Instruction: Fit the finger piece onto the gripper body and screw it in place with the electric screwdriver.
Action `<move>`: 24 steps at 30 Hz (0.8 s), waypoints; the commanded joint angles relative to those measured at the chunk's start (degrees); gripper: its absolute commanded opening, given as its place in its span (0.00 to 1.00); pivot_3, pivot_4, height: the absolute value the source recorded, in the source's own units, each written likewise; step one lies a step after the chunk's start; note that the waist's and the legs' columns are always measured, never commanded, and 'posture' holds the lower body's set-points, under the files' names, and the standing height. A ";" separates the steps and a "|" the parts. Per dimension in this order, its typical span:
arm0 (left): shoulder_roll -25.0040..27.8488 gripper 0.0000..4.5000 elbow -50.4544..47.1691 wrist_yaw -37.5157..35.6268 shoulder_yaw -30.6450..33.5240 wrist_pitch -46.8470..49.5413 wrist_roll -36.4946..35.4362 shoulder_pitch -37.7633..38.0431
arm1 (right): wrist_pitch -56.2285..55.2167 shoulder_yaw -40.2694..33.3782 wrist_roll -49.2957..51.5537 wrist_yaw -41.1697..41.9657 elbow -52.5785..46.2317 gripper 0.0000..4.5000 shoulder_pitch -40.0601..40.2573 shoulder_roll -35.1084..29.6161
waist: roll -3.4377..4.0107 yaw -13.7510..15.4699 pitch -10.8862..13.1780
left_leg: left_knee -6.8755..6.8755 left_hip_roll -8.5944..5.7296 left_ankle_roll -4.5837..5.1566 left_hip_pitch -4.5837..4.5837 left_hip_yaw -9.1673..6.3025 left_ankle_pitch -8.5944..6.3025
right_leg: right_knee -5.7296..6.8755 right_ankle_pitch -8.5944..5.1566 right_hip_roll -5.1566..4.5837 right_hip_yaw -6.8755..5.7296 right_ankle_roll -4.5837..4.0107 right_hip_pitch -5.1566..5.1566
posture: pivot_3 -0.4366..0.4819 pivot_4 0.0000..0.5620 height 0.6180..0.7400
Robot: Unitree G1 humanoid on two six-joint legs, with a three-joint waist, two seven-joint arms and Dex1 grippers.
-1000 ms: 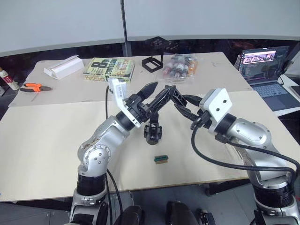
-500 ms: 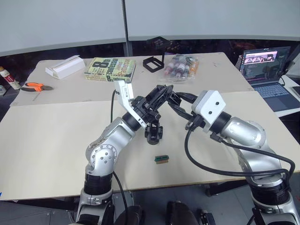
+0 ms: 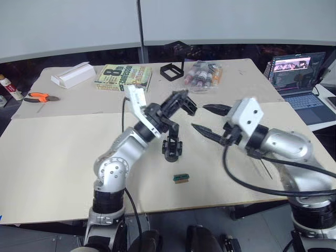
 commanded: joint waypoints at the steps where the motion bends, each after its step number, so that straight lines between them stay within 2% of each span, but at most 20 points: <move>1: 5.74 0.01 0.60 -6.01 1.81 5.01 -4.58 -1.87 | 13.32 -5.29 13.87 6.10 1.92 0.71 -4.86 -5.72 | 0.00 -0.10 0.00 | 0.00 0.00 0.00 0.00 0.00 0.00 | 0.00 0.00 -0.01 0.00 0.00 -0.01 | 0.48 0.27 1.00; 3: 10.61 0.01 1.29 -9.77 1.93 10.49 -8.33 -2.47 | 21.70 -5.02 21.04 9.03 4.12 0.71 -7.80 -9.10 | 0.01 -0.18 0.00 | -0.02 0.01 0.01 0.00 0.00 0.00 | 0.00 0.00 0.00 0.01 -0.01 -0.02 | 0.48 0.27 1.00; 5: 15.90 0.01 1.90 -13.95 1.05 17.12 -12.05 -2.87 | 29.92 -1.30 28.11 17.67 4.60 0.71 -9.04 -16.34 | 0.01 -0.07 0.01 | -0.08 0.03 0.02 -0.01 0.00 0.00 | -0.01 0.00 0.00 -0.01 -0.02 -0.05 | 0.48 0.27 1.00; 6: 17.73 0.01 1.96 -15.76 0.59 19.18 -13.20 -2.98 | 32.09 0.03 29.41 18.72 5.34 0.71 -9.68 -17.76 | 0.01 -0.03 0.01 | -0.16 0.04 0.03 -0.02 -0.01 -0.01 | -0.06 -0.01 -0.01 -0.03 -0.03 -0.07 | 0.48 0.27 1.00; 10: 22.76 0.01 2.51 -20.67 -1.72 27.33 -17.09 -3.59 | 36.87 4.85 29.22 14.41 11.70 0.71 -15.24 -13.41 | 0.01 -0.18 0.01 | -0.08 -0.03 0.13 -0.02 0.01 -0.07 | -0.08 0.00 -0.12 0.00 -0.01 -0.01 | 0.48 0.27 1.00; 15: 22.95 0.01 2.02 -23.56 -4.84 31.25 -18.38 -4.68 | 41.99 7.62 31.58 11.11 13.06 0.71 -19.12 -6.30 | 0.01 -0.06 0.01 | -0.09 0.03 0.09 -0.05 0.02 -0.04 | -0.02 0.01 -0.12 -0.01 -0.01 -0.09 | 0.48 0.27 1.00; 24: 21.58 0.01 2.57 -23.37 -6.11 31.25 -16.32 -5.67 | 47.68 6.28 35.43 6.76 13.10 0.71 -20.00 -0.50 | 0.01 -0.05 0.01 | 0.04 -0.01 0.09 -0.16 -0.02 -0.04 | -0.04 0.02 -0.16 -0.02 0.01 -0.12 | 0.48 0.27 1.00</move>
